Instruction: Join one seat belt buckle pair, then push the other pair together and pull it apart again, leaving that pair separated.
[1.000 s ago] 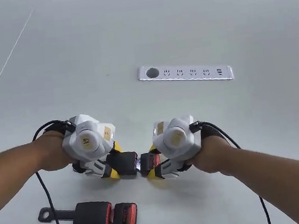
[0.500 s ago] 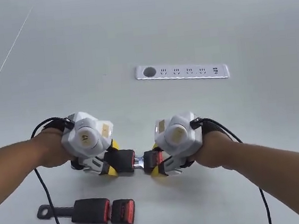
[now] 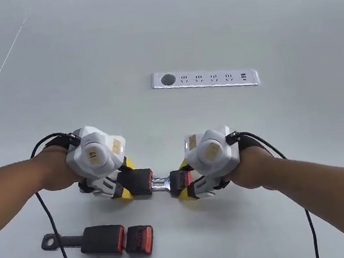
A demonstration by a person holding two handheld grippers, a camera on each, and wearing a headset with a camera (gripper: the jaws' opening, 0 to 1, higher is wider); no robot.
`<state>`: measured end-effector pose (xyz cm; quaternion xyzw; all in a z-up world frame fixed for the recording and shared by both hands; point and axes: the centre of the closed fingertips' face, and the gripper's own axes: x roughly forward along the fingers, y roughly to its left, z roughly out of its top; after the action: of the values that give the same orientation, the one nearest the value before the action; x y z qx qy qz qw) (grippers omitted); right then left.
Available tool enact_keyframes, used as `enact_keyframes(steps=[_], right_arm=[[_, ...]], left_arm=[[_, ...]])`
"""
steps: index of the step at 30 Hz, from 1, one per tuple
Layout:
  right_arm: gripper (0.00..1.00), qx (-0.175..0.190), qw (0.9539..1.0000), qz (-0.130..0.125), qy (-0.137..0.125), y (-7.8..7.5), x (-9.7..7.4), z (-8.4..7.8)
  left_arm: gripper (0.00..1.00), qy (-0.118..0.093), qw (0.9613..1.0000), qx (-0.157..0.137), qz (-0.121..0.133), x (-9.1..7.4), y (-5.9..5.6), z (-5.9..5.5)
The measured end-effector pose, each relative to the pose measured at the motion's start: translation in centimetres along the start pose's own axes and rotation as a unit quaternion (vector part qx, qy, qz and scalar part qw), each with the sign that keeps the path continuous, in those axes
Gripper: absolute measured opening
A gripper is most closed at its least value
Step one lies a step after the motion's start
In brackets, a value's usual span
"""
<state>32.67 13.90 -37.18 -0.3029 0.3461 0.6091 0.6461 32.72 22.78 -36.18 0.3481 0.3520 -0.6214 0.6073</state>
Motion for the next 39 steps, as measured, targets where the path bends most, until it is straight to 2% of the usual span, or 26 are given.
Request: enact_keyframes(steps=[18, 39], right_arm=[[0.35, 0.008, 0.9999, -0.009, 0.011, 0.1, -3.0, -4.4], [0.36, 0.019, 0.9991, -0.023, 0.031, 0.4, -5.9, -8.9]], left_arm=[[0.34, -0.003, 1.0, -0.002, 0.0, 0.8, 1.1, -0.9], [0.34, -0.005, 1.0, -0.004, 0.001, 0.9, 1.0, -0.9]])
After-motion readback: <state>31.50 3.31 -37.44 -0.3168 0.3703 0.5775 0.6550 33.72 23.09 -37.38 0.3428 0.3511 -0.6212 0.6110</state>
